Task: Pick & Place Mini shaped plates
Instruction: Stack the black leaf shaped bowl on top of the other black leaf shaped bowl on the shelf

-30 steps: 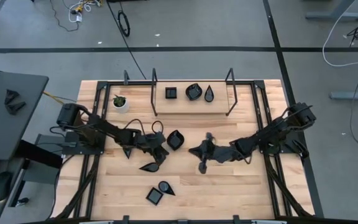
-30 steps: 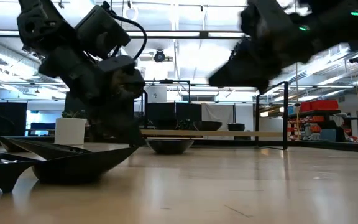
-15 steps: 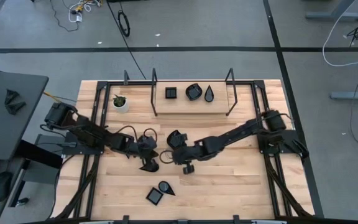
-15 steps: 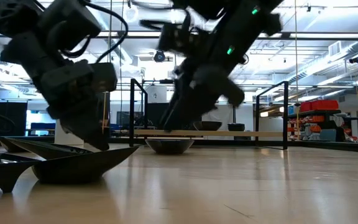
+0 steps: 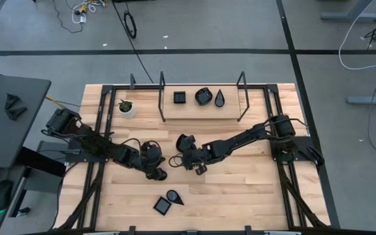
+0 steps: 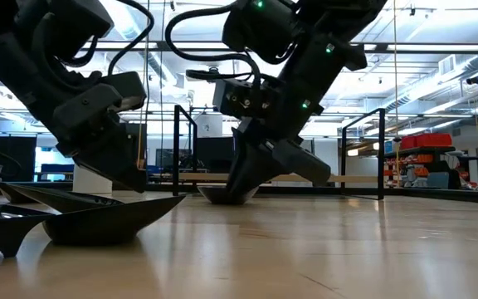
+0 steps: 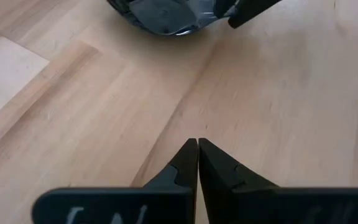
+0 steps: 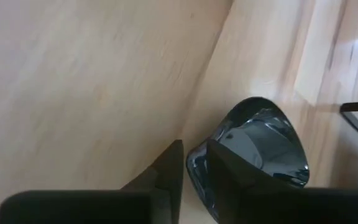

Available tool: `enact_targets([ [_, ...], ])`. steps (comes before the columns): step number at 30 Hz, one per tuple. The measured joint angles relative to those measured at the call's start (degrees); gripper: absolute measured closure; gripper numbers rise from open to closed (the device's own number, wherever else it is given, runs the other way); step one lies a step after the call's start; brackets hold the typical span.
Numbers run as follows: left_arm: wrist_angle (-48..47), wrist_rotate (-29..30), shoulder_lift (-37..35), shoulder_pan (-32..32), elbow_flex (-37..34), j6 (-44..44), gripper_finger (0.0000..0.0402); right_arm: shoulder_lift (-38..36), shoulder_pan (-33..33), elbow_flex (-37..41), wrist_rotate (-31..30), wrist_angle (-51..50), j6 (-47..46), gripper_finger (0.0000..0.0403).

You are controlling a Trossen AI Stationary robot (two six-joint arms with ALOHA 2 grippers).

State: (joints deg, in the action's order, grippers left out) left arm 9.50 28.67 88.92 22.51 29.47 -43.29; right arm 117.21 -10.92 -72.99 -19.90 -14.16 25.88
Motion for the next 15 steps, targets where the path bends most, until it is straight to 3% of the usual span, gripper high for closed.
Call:
enact_targets([
  [9, 0.1, 1.3, 0.0, 0.0, 0.0, 0.0, 0.0383, 0.0, 0.2, 0.0, -0.2, 0.3, -0.5, 0.0396],
  [15, 0.1, 1.6, 0.0, 0.0, 0.0, -0.1, 0.0383, -2.8, -1.4, 0.0, -3.1, -0.9, -5.8, 0.0397],
])
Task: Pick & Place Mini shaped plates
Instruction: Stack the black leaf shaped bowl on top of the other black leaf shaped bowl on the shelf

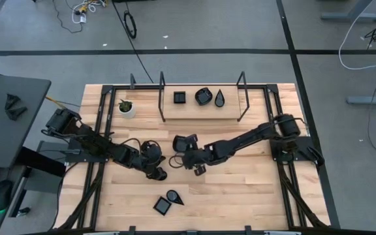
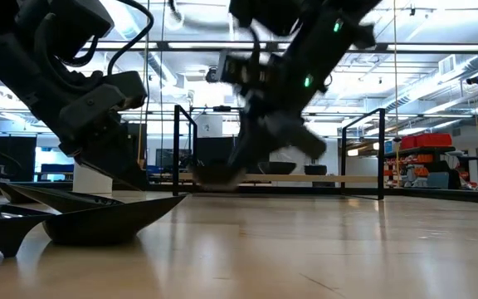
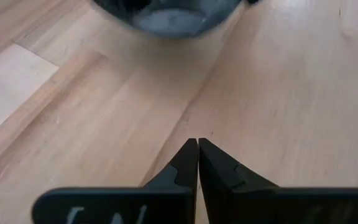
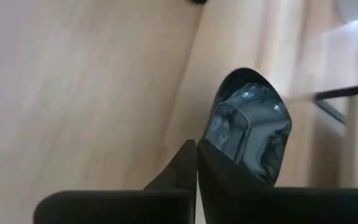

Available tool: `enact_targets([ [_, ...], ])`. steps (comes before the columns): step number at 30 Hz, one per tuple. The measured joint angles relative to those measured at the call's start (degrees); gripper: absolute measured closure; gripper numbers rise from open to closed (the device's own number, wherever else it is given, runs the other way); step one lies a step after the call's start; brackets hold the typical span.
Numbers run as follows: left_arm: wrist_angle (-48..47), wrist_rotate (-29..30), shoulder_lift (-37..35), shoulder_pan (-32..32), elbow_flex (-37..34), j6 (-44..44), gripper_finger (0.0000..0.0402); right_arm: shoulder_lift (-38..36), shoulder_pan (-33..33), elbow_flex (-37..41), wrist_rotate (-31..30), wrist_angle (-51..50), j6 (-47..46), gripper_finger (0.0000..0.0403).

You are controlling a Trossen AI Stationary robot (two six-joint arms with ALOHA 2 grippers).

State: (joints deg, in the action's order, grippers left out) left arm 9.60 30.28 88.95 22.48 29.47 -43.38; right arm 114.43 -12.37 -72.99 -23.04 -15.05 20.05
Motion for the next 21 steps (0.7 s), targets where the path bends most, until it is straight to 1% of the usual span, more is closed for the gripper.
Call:
enact_targets([
  [5, 0.0, 0.2, 0.0, -0.1, 0.0, -1.4, 0.0383, -7.5, -2.0, 0.0, -0.6, -4.1, -5.7, 0.0399],
  [7, 0.3, 0.2, 0.0, -0.1, 0.0, -1.5, 0.0383, -11.3, -2.2, 0.0, -2.0, -6.2, -8.9, 0.0398],
  [9, 0.7, 0.9, 0.0, -0.1, 0.0, -2.1, 0.0383, -15.2, -1.3, 0.0, -7.3, -7.4, -13.2, 0.0398],
  [11, 1.3, 2.0, 0.0, -0.2, 0.0, -2.5, 0.0383, -18.9, 1.1, 0.0, -13.5, -8.6, -17.9, 0.0398],
  [13, 2.2, 3.2, 0.0, -0.2, 0.0, -2.5, 0.0383, -21.7, 4.6, 0.0, -15.4, -8.9, -21.7, 0.0398],
  [14, 2.7, 3.5, 0.0, -0.2, 0.0, -2.5, 0.0383, -22.7, 6.9, 0.0, -14.5, -9.0, -23.2, 0.0398],
  [15, 3.1, 3.8, 0.0, -0.2, 0.0, -2.4, 0.0383, -23.3, 9.3, 0.0, -12.3, -9.1, -24.0, 0.0398],
  [17, 3.6, 4.7, 0.0, -0.2, 0.0, -2.5, 0.0383, -23.2, 14.2, -0.1, -8.3, -8.7, -23.1, 0.0398],
  [21, 3.7, 5.3, 0.0, -0.2, 0.0, -2.2, 0.0383, -20.4, 23.4, -0.1, -4.0, -8.2, -21.3, 0.0398],
])
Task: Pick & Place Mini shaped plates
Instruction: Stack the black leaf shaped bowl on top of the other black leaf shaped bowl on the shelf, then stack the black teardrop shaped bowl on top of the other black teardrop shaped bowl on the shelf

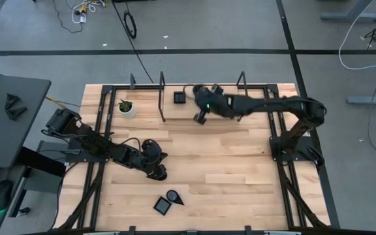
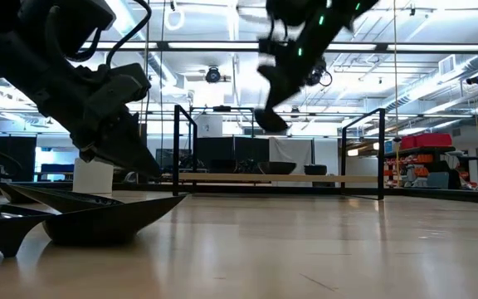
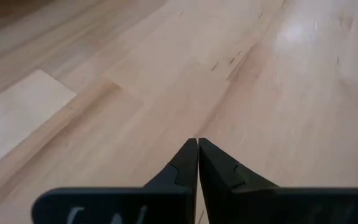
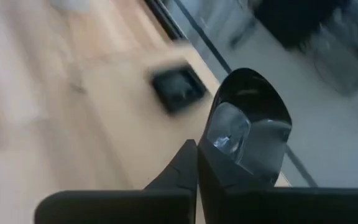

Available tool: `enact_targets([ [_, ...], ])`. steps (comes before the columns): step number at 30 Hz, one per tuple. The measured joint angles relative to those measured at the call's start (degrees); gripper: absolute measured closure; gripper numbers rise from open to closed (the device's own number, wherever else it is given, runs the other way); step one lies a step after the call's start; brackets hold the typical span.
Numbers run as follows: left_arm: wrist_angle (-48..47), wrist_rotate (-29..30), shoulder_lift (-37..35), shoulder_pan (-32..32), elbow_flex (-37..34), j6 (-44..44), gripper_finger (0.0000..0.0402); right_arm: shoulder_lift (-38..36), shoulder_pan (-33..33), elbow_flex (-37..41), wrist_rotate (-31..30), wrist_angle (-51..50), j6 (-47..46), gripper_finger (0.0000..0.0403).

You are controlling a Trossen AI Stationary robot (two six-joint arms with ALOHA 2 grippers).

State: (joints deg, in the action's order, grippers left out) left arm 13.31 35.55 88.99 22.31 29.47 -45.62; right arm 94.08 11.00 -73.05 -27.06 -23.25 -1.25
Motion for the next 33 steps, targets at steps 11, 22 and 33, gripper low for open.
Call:
enact_targets([
  [11, 0.8, 0.4, 0.0, 0.0, 0.0, 0.2, 0.0383, 7.3, 9.6, 0.1, 6.6, 0.4, -5.8, 0.0393],
  [22, 1.0, 0.4, 0.0, 0.0, 0.0, 0.3, 0.0383, 8.3, 9.6, 0.1, 5.3, -0.2, -6.3, 0.0364],
  [33, 1.0, 0.4, 0.0, 0.0, 0.0, 0.4, 0.0383, 4.6, 8.6, 0.1, 10.8, -0.5, -2.7, 0.0239],
])
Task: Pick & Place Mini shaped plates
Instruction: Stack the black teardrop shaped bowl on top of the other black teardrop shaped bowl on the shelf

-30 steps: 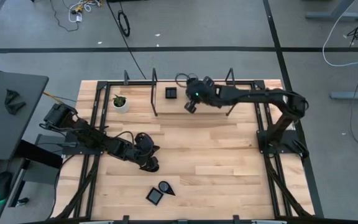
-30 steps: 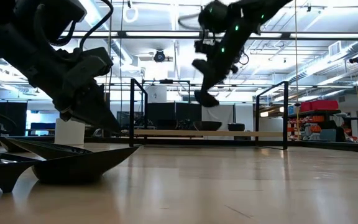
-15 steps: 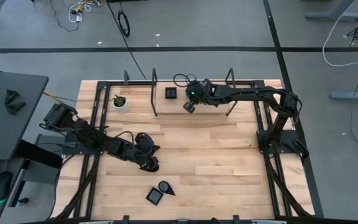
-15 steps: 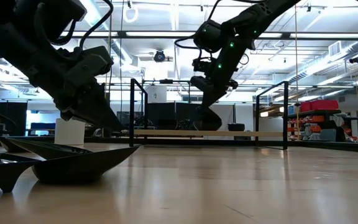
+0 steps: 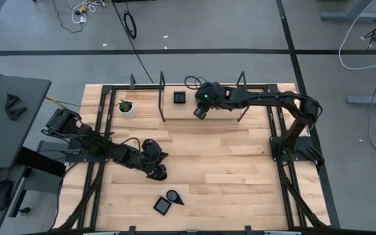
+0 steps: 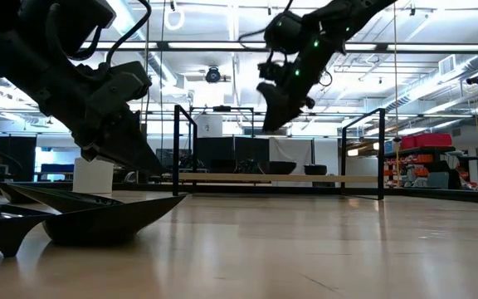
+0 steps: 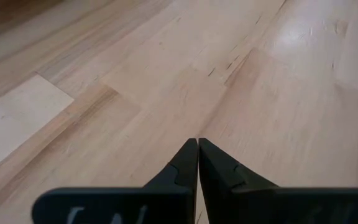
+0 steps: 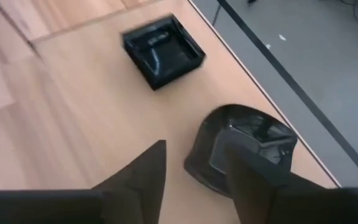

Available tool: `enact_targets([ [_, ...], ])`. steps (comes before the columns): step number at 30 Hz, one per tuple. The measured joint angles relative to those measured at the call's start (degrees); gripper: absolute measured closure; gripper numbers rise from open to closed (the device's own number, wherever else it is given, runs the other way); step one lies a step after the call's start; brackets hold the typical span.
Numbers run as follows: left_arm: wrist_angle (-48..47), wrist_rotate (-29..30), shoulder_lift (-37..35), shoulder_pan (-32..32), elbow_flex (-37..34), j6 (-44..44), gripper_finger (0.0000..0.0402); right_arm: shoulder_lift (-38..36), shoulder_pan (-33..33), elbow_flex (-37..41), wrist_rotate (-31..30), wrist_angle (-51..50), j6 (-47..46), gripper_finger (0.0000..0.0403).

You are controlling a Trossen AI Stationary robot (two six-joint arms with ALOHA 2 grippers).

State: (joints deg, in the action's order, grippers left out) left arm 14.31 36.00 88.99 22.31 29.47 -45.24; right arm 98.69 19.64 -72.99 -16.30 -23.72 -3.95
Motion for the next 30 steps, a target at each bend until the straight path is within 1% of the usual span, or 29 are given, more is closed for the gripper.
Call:
enact_targets([
  [3, 0.0, 0.1, 0.0, 0.0, 0.0, 0.0, 0.0383, -1.9, -1.2, 0.0, 0.9, 0.0, -0.1, 0.0228],
  [6, 0.0, 0.2, 0.0, 0.0, 0.0, -0.1, 0.0383, -3.5, -3.6, 0.0, 1.0, -2.2, 0.3, 0.0227],
  [9, 0.0, 0.2, 0.0, 0.0, 0.0, -0.5, 0.0383, -5.1, -8.2, 0.0, 1.4, -5.4, 0.5, 0.0232],
  [13, 0.0, 0.2, 0.0, 0.0, 0.0, -0.6, 0.0383, -5.2, -16.1, 0.0, 1.6, -8.2, -0.3, 0.0241],
  [15, 0.0, 0.2, 0.0, 0.0, 0.0, -0.6, 0.0383, -5.3, -20.3, 1.0, 1.4, -6.2, -1.5, 0.0245],
  [18, 0.0, 0.0, 0.0, 0.0, 0.0, -0.5, 0.0383, -5.2, -26.9, 5.0, 1.5, 0.6, -3.0, 0.025],
  [19, 0.0, -1.0, 0.0, 0.1, 0.0, -0.2, 0.0383, -5.2, -28.9, 6.6, 1.6, 3.4, -3.6, 0.0251],
  [21, -0.2, -6.2, -0.3, 0.0, 0.0, 1.9, 0.0383, -5.2, -32.6, 10.2, 1.7, 10.7, -4.7, 0.0254],
  [23, -1.0, -13.2, -1.9, 0.1, 0.0, 2.5, 0.0383, -5.2, -35.6, 14.9, 1.5, 18.9, -6.0, 0.0256],
  [27, -4.1, -27.1, -5.7, 1.2, 0.1, -1.2, 0.0383, -5.2, -39.8, 23.5, 1.4, 35.8, -9.0, 0.026],
  [30, -6.9, -34.9, -9.3, 4.8, 0.1, -5.7, 0.0383, -5.2, -41.1, 29.4, -0.7, 47.3, -13.3, 0.0263],
])
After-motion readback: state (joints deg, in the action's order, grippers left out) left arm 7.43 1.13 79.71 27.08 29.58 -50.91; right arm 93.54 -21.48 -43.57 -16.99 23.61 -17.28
